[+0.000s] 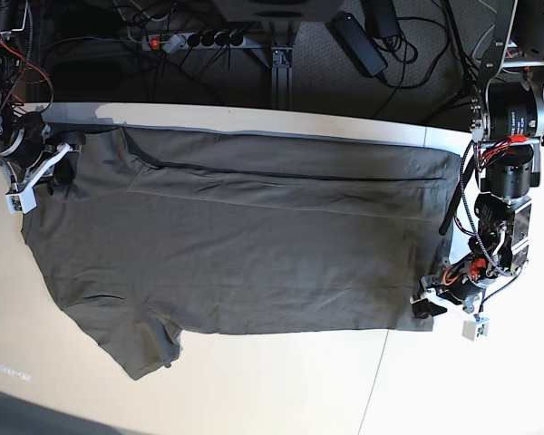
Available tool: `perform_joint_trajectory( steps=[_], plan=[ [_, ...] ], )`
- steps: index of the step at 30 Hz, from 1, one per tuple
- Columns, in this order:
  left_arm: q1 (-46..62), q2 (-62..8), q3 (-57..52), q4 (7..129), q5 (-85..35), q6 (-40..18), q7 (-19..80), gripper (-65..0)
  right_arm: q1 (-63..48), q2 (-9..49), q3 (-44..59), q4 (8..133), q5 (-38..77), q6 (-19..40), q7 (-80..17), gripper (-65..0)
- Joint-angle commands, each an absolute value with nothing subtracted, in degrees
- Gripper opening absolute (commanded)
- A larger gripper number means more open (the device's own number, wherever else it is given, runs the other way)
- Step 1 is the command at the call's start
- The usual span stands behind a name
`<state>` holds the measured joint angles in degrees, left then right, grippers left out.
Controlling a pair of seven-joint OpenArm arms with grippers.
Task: Fold the T-shirt properly
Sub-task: 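Regrasp the folded edge corners with both grippers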
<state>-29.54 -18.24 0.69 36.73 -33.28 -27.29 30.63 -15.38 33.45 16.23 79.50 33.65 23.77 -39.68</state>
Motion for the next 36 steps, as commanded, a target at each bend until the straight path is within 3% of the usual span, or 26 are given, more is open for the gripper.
perform_joint_trajectory(
  steps=[1,3,16,22,27,32,36],
  plan=[
    [-29.7,-18.2,0.9,36.6,-31.2,-28.6,34.5,-51.9,-15.9,34.1,16.2,79.3,31.4,25.7,-43.4,-65.0],
    [-29.7,-18.2,0.9,36.6,-31.3,-31.0,34.5,-65.0,-15.9,34.1,16.2,79.3,31.5,25.7,-43.3,-65.0],
    [-29.7,-18.2,0.9,36.6,-31.5,-32.4,34.5,-65.0,-15.5,34.2,30.3,91.7,38.7,25.7,-41.1,-65.0],
    [-29.7,-17.9,0.9,36.6,-31.4,-33.3,35.1,-65.0,-9.6,34.3,32.0,91.5,37.7,25.7,-40.6,-65.0],
    [-29.6,-18.0,0.9,36.6,-31.4,-33.7,36.5,-65.0,2.3,34.5,32.0,81.6,34.2,25.7,-36.0,-65.0],
    [-29.6,-18.1,0.9,36.6,-31.4,-33.7,38.0,-65.0,20.1,34.5,32.0,61.5,29.1,25.7,-33.7,-65.0],
    [-29.6,-18.4,0.9,36.6,-31.4,-33.7,39.2,-65.0,30.7,34.6,32.0,42.8,23.9,25.0,-30.8,-35.5]
  ],
)
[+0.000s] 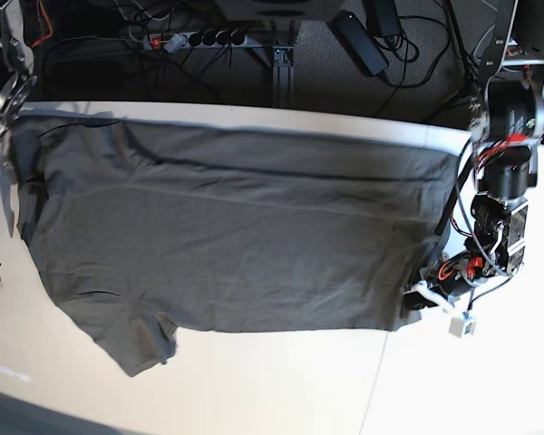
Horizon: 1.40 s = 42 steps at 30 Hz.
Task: Fold the T-shirt properly
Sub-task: 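Regrasp the folded edge corners with both grippers, then fold the shirt lengthwise again with both grippers, pulling the edge over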
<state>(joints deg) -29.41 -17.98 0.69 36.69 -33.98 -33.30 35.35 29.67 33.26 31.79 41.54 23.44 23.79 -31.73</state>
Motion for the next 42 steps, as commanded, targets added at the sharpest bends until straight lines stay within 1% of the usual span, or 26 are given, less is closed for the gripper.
perform_joint_trajectory(
  steps=[1,4,7,10,12,16,26,32,33,34,37,39,42],
  plan=[
    [-29.6,-18.4,0.9,36.6,-31.4,-33.7,39.5,-65.0,32.4,34.8,32.0,38.3,22.9,23.9,-29.9,-32.7],
    [-29.6,-18.8,0.9,36.6,-31.6,-33.7,39.7,-65.0,35.5,35.4,32.0,27.7,23.2,22.5,-28.6,-32.2],
    [-29.7,-19.3,0.9,36.6,-33.2,-33.7,39.7,-65.0,36.2,35.2,31.9,23.7,22.9,22.9,-28.5,-32.2],
    [-29.7,-19.2,0.9,36.6,-33.7,-33.7,39.7,-65.0,36.0,34.7,31.9,23.0,21.9,23.0,-28.7,-32.2],
    [-29.7,-19.2,0.9,36.6,-33.7,-33.7,39.7,-65.0,36.0,34.1,31.8,23.0,21.5,24.1,-29.0,-32.2],
    [-29.7,-19.2,0.9,36.6,-35.0,-33.7,39.7,-65.0,36.0,31.8,29.9,23.0,21.6,25.0,-28.6,-32.2],
    [-29.7,-19.2,0.9,36.6,-34.9,-33.8,39.7,-65.0,36.4,26.0,15.6,23.0,19.4,25.1,-25.0,-32.2],
    [-29.7,-19.2,0.8,36.6,-34.9,-33.8,39.7,-65.0,36.6,25.5,11.5,23.1,19.1,25.3,-24.8,-32.6],
    [-29.7,-19.2,0.9,36.6,-34.9,-33.8,39.7,-65.0,36.6,25.7,11.5,23.1,18.7,25.3,-24.8,-34.9],
    [-29.7,-19.2,0.9,36.6,-34.9,-33.8,39.6,-65.0,36.6,25.9,11.5,23.2,17.4,25.3,-24.3,-40.2],
    [-29.7,-19.2,0.8,36.6,-35.1,-33.8,38.5,-65.0,36.6,26.3,11.5,23.5,12.2,25.3,-21.8,-65.0],
    [-29.8,-19.2,0.8,36.6,-35.7,-33.8,37.9,-65.0,36.6,26.9,11.5,23.9,10.1,25.3,-20.7,-65.0],
    [-30.4,-19.2,0.8,36.6,-36.9,-34.3,37.5,-65.0,36.4,27.6,11.5,25.5,9.8,25.3,-20.2,-65.0]
  ],
)
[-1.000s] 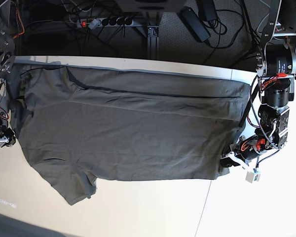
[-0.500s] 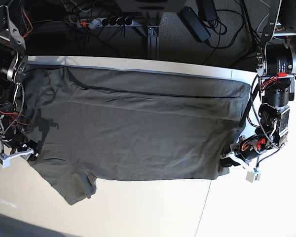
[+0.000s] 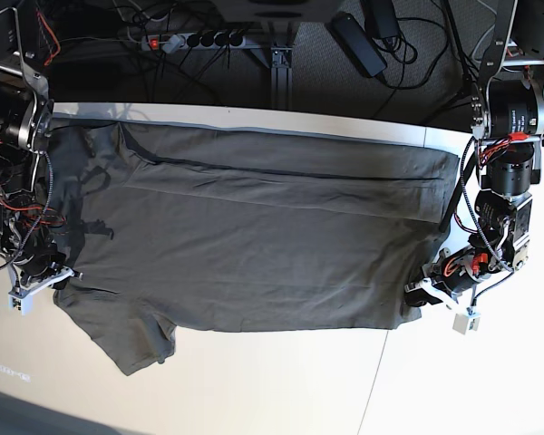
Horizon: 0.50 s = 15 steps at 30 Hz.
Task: Fold the T-shirt properly
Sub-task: 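Fold the shirt lengthwise again with both grippers, pulling the edge over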
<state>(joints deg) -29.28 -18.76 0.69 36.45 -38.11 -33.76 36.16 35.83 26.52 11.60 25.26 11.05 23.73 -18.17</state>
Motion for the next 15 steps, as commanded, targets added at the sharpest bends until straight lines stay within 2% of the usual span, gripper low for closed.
perform_joint_trajectory(
  steps=[1,4,8,15],
  plan=[
    [-30.7,-19.2,0.8,36.6,-37.3,-35.3,37.5,-65.0,36.3,27.7,11.5,26.3,9.8,25.3,-20.2,-65.0],
    [-31.6,-19.7,0.8,36.6,-39.9,-40.0,38.5,-65.0,36.3,27.8,11.5,29.5,9.8,25.4,-21.5,-65.0],
    [-31.9,-22.1,0.8,38.8,-50.0,-40.0,45.5,-65.0,34.2,28.6,11.5,35.3,10.5,25.4,-25.6,-65.0],
    [-28.6,-27.8,0.8,49.2,-59.0,-40.0,54.4,-65.0,24.1,32.7,11.5,49.0,19.8,25.6,-26.2,-65.0]
  ],
)
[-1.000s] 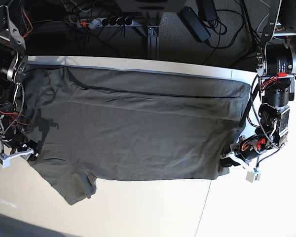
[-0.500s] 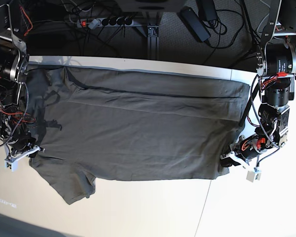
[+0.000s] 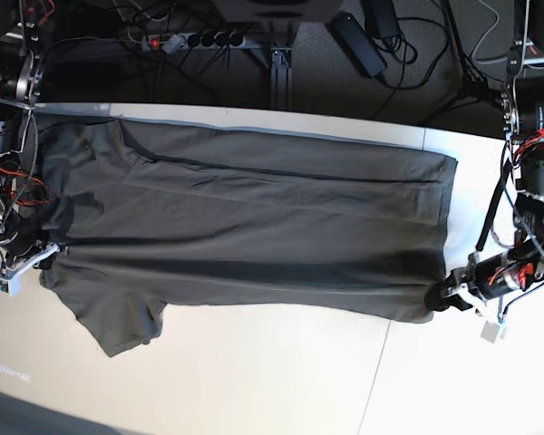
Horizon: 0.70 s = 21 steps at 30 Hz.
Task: Fold the T-shirt properly
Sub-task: 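Fold the shirt lengthwise again with both grippers, pulling the edge over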
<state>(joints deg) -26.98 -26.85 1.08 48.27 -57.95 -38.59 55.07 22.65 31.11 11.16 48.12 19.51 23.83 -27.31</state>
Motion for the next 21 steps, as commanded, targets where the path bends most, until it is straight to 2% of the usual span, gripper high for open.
perform_joint_trajectory(
  steps=[1,11,21],
  plan=[
    [-27.3,-28.4,0.8,51.5,-59.6,-40.0,55.5,-65.0,22.4,33.2,11.5,51.2,20.7,25.6,-26.5,-65.0],
    [-13.3,-31.3,0.8,69.7,-61.3,-40.0,56.9,-65.0,10.9,37.1,14.5,64.4,27.0,25.6,-30.6,-65.0],
    [-9.4,-31.6,0.8,71.7,-60.9,-40.0,56.6,-65.0,5.2,37.3,16.3,65.5,25.7,25.5,-32.2,-65.0]
  ],
)
